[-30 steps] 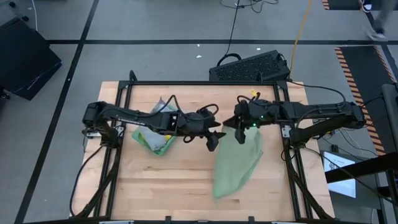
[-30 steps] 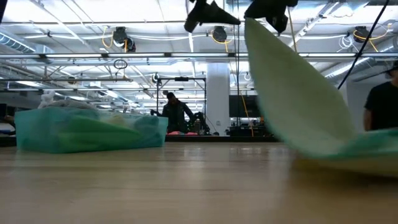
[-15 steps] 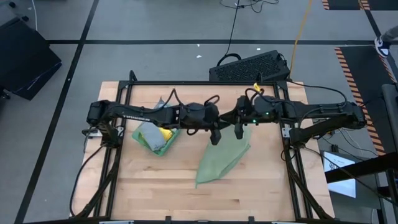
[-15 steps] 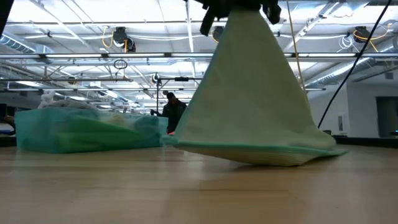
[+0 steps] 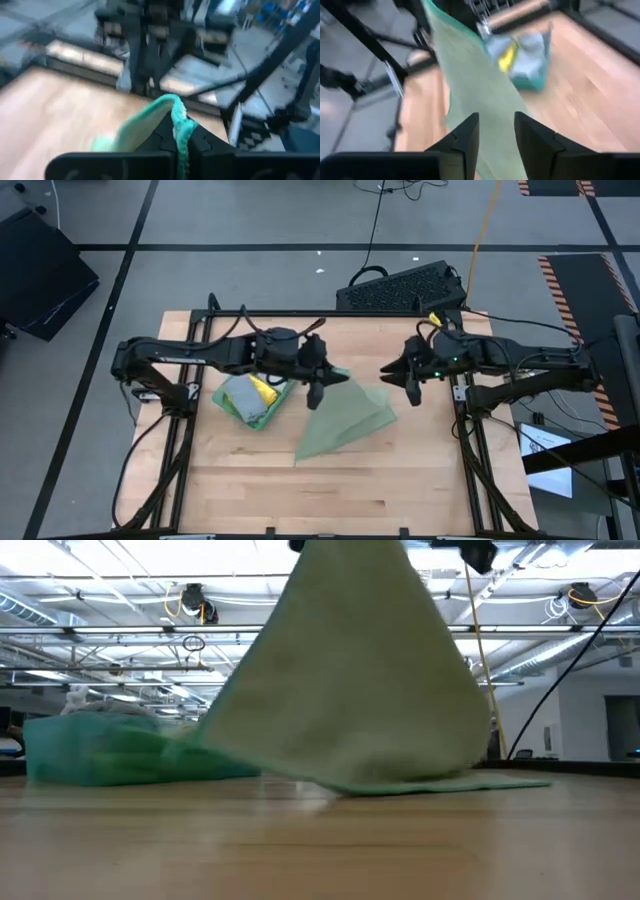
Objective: Fold microfiber towels
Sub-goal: Fold the light green microfiber cloth
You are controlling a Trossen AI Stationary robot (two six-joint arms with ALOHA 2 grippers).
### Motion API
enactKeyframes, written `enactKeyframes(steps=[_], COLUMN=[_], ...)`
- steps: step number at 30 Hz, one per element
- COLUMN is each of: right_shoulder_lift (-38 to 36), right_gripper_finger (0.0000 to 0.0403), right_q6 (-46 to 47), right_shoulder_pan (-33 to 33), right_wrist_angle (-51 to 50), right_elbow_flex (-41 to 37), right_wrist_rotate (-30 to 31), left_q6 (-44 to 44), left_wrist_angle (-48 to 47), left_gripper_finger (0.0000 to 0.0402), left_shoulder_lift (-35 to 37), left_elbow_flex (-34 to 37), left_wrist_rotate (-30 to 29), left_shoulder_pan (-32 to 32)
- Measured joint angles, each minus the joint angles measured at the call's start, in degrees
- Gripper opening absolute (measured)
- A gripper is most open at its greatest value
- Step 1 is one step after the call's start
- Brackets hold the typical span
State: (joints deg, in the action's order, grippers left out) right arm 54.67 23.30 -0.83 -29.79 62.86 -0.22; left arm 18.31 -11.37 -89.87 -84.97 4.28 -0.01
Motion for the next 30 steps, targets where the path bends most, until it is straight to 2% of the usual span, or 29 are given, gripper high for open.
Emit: enactKeyframes(steps=[4, 9, 13, 17, 20, 23, 30], right_shoulder_lift=[-0.8, -0.9, -0.2, 1.1, 4.1, 8.6, 21.9], right_gripper_finger=[0.0135, 0.0152, 0.0164, 0.0172, 0.0179, 0.0186, 0.0207], right_q6=[-2.3, -11.1, -10.0, -0.2, 6.0, 8.9, 5.6], right_shoulder_pan=[-1.1, -2.9, -7.4, -12.7, -15.5, -18.0, -21.4], right_wrist_angle=[-9.4, -9.4, -3.1, 10.9, 20.2, 25.8, 39.6], right_elbow_flex=[-0.1, -6.0, -15.1, -25.5, -31.2, -34.7, -37.7], right_wrist_rotate=[-1.2, -4.2, -9.9, -19.3, -24.1, -29.2, -34.7], left_q6=[1.5, 1.6, 3.7, 5.4, 6.8, 8.5, 10.0], left_wrist_angle=[-5.6, -7.3, -7.5, -9.2, -9.8, -9.9, -10.0], left_gripper_finger=[0.0008, 0.0005, 0.0008, 0.001, 0.0004, 0.0009, 0.0007], left_shoulder_lift=[1.5, 2.2, 2.1, 2.1, 2.2, 2.1, 2.1], left_elbow_flex=[0.0, 0.0, 0.0, 0.0, 0.0, 0.0, 0.0], left_wrist_rotate=[0.2, 0.3, 0.2, 0.2, 0.2, 0.2, 0.2], left_shoulder_pan=[-1.3, -2.9, -3.8, -4.8, -5.4, -5.8, -6.7])
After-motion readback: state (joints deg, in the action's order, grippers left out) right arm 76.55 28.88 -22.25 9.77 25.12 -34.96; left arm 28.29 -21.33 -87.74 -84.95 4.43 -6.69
